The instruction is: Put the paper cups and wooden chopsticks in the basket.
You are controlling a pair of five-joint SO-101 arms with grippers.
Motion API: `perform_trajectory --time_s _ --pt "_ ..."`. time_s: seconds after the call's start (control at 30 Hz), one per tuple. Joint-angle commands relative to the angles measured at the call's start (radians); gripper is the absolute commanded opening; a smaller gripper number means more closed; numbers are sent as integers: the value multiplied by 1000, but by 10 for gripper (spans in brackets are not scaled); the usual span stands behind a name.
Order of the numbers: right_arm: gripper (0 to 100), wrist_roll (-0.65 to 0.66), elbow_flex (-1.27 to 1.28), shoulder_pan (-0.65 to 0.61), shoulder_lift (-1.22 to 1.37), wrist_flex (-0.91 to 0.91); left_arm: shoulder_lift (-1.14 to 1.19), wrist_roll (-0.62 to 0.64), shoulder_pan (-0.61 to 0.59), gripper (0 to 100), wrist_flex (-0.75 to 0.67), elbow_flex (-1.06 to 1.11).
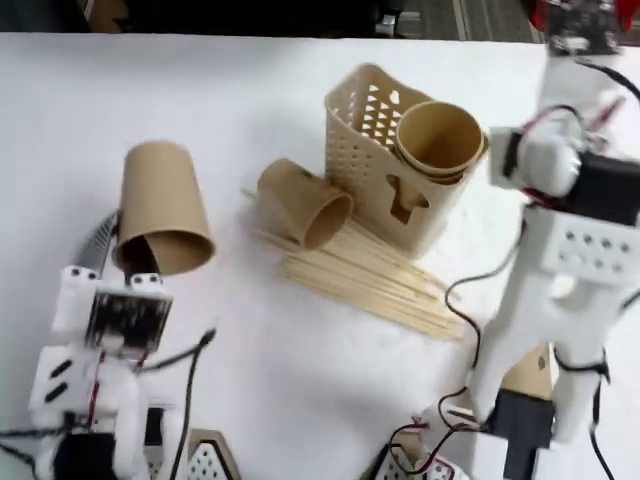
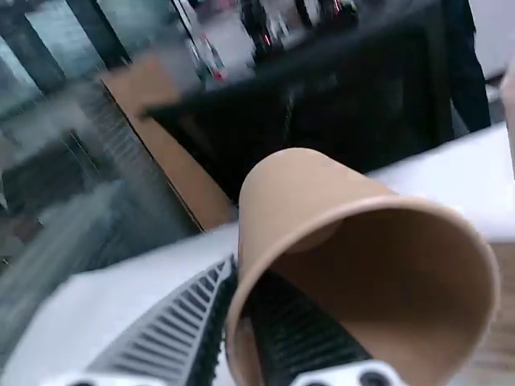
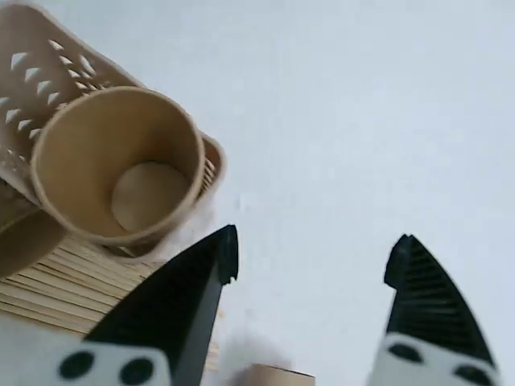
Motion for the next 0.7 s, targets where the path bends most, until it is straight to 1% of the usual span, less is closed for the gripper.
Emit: perform_trajectory --time_s 0.0,0.1,0.17,0.23,0.37,0.47,0.53,0.67 --pt "240 107 0 162 -87 25 107 11 82 23 3 -184" --pt "193 212 103 251 -110 24 312 12 134 23 5 -322" --pt "198 324 190 282 -130 22 472 12 182 23 32 -439" --pt "209 428 272 309 -162 21 628 12 254 23 81 -572" --pt "226 600 431 363 -254 18 914 12 397 23 189 -872" --pt "226 721 562 389 -337 15 1096 12 486 23 241 -1094" --pt "226 776 655 401 -400 -22 1207 12 535 23 267 -1231" --pt "226 795 859 427 -535 -165 1412 12 605 23 325 -1478"
